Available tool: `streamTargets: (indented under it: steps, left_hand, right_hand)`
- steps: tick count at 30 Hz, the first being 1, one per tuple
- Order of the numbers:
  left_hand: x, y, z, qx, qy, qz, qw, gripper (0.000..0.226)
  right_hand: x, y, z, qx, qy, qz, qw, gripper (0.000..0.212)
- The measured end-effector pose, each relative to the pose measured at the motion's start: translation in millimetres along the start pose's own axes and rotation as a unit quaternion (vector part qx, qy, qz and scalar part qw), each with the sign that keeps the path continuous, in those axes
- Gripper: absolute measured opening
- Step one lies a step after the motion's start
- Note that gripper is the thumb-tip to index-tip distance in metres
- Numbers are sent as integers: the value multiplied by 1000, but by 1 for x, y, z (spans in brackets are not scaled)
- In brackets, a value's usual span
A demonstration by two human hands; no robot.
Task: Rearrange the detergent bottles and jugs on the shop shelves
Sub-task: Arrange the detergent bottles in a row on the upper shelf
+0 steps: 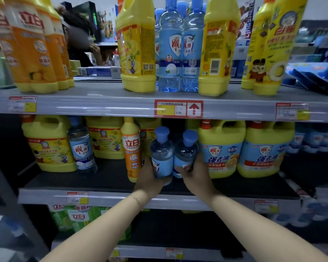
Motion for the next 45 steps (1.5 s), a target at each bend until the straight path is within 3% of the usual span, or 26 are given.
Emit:
streamTargets:
  steps: [5, 9, 12, 16, 21, 26, 32, 41, 45]
  left_hand:
    - [23, -21, 16, 53, 31, 38, 997, 58]
    - [38, -49, 44, 74, 100, 54, 991, 51]
    - [51, -70, 82, 65, 178, 46, 981, 50]
    - [57, -100, 134, 17, 251, 87, 964, 44]
    - [35, -131, 198, -18, 285, 168, 943, 41]
    - [-5, -140, 244, -38, 271, 211, 938, 48]
    - [-47, -119, 259, -130, 229, 210, 942, 47]
    - [-79, -107, 255, -209, 189, 189, 941, 59]
    - [-79, -104, 257, -228, 182, 179, 940, 61]
  right_hand:
    - [25, -15, -12, 32, -20, -43, 998, 57]
    - [32, -36, -55, 54, -111, -24, 992, 42]
    - [29, -53, -100, 17, -192, -14, 981, 48]
    - [16, -71, -156, -36, -245, 14, 969, 48]
    - [-21, -99, -223, -85, -243, 103, 961, 48]
    - [-69, -106, -268, 63, -211, 178, 959, 46]
    - [-105, -82, -270, 209, -166, 199, 943, 56]
    - [-113, -74, -265, 306, -189, 238, 902, 68]
    - [-115, -72, -257, 343, -210, 228, 887, 61]
Point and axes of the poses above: each hand's wrist, its own x-axis away from the middle knuckle, its own y-axis out of the palm, z = x × y, the point moved 3 cm from there along -x, towards the middle knuckle, and after that the axes turned 1 degree about z, right-handed, at the moved point
